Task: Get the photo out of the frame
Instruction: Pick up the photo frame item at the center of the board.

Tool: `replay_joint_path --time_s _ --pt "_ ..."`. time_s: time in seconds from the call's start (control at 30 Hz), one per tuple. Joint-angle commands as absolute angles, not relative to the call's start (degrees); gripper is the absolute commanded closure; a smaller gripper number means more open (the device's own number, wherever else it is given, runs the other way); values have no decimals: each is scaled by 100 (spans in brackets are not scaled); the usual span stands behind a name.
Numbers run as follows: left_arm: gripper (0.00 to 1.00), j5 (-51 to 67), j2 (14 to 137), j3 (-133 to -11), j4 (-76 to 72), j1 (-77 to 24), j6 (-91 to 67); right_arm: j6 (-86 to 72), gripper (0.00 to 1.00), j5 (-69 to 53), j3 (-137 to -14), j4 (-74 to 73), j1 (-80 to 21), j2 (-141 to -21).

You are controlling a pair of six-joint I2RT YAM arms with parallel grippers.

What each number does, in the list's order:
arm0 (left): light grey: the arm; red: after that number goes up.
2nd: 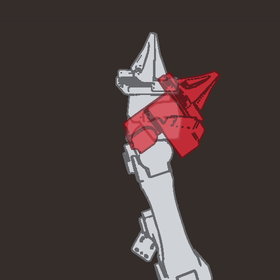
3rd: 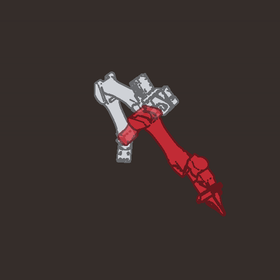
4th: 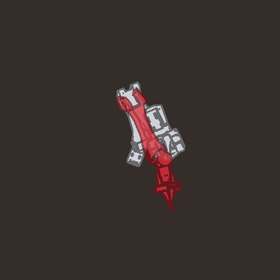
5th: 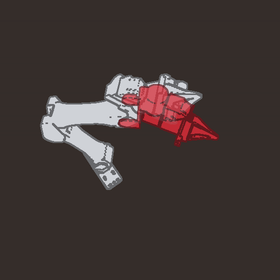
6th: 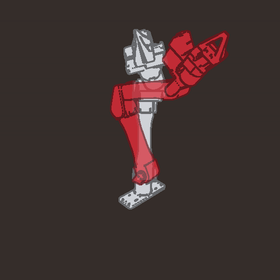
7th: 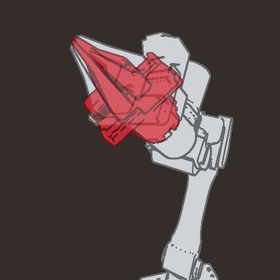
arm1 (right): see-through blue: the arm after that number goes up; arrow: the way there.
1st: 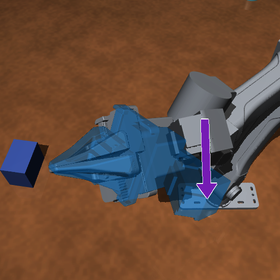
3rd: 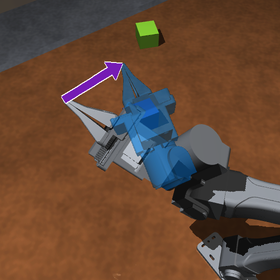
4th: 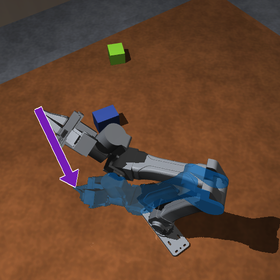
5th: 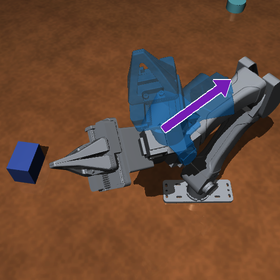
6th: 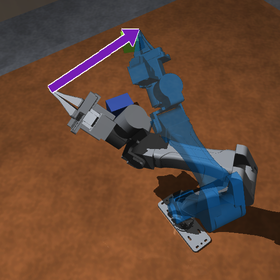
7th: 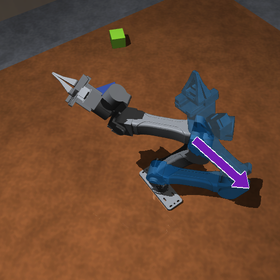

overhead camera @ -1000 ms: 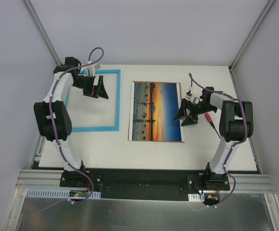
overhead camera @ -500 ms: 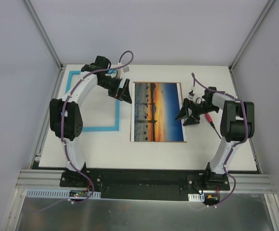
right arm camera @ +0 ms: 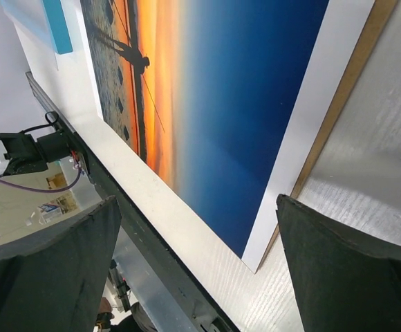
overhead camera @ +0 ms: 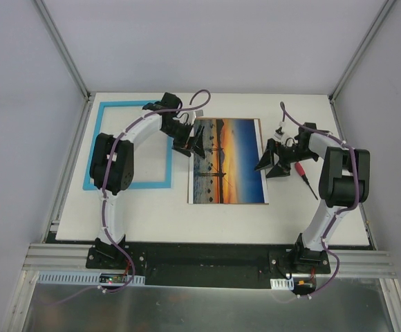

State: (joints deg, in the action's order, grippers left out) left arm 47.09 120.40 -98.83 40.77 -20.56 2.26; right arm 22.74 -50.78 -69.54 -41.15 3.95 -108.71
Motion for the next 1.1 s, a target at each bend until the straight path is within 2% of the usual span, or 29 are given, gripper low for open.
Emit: replay_joint_path --time_s 0.0,0.77,1.07 --pt "1 4255 11813 -9572 3552 -2004 -211 2285 4 -4835 -7058 -4105 439 -10520" --pt "1 3419 11900 -8930 2971 -2030 -835 2118 4 -4553 -6996 -4008 519 -10837" --pt "1 2611 11611 -8684 2918 -2109 -976 2092 4 -4535 -6996 -3990 519 -10846"
